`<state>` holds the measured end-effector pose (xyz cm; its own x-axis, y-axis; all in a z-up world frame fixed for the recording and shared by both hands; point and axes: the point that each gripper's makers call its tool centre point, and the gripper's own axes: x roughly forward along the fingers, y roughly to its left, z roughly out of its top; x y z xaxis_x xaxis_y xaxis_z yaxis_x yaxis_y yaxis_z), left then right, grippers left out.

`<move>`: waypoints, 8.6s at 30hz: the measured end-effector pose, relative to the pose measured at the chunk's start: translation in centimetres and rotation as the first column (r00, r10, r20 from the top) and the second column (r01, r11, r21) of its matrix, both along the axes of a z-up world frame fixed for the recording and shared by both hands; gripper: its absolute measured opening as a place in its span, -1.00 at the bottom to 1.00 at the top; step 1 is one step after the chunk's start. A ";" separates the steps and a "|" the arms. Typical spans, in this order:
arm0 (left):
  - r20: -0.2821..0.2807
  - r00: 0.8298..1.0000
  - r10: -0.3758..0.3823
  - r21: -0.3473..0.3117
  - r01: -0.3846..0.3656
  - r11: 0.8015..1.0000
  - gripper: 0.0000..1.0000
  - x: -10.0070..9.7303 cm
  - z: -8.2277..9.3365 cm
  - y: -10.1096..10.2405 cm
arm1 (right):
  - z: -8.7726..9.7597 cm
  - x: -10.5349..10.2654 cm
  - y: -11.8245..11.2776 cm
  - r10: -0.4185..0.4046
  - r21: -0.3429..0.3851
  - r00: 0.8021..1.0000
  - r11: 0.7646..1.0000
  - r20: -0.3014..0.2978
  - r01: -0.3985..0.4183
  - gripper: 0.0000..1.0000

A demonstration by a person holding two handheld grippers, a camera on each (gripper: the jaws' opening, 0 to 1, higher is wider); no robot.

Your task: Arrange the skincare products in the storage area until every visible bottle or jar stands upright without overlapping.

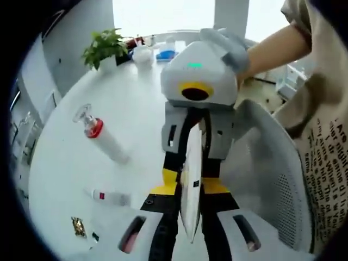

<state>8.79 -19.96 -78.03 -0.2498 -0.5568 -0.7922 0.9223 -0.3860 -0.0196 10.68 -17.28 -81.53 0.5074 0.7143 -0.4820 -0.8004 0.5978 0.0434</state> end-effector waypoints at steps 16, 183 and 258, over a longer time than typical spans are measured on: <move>0.008 1.000 0.013 -0.012 -0.013 1.000 -0.80 0.3 -0.4 -0.8 | -0.3 0.2 -0.9 -0.053 0.004 0.998 0.999 -0.019 0.054 -0.52; -0.190 0.682 0.706 -0.136 -0.731 0.669 0.94 6.5 -1.1 16.5 | 5.8 -2.7 -5.6 -0.635 0.151 0.772 0.760 -0.035 0.632 0.99; -0.223 0.708 0.670 -0.169 -0.705 0.689 0.81 7.2 -2.3 17.7 | -5.2 13.2 -4.0 -0.768 -0.188 0.639 0.634 -0.040 0.750 -0.05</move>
<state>15.95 -2.28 -80.36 0.1834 -0.7700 -0.6111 0.9245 0.3464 -0.1590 23.90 -21.32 -86.71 0.7782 0.0198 -0.6278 -0.0557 0.9977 -0.0375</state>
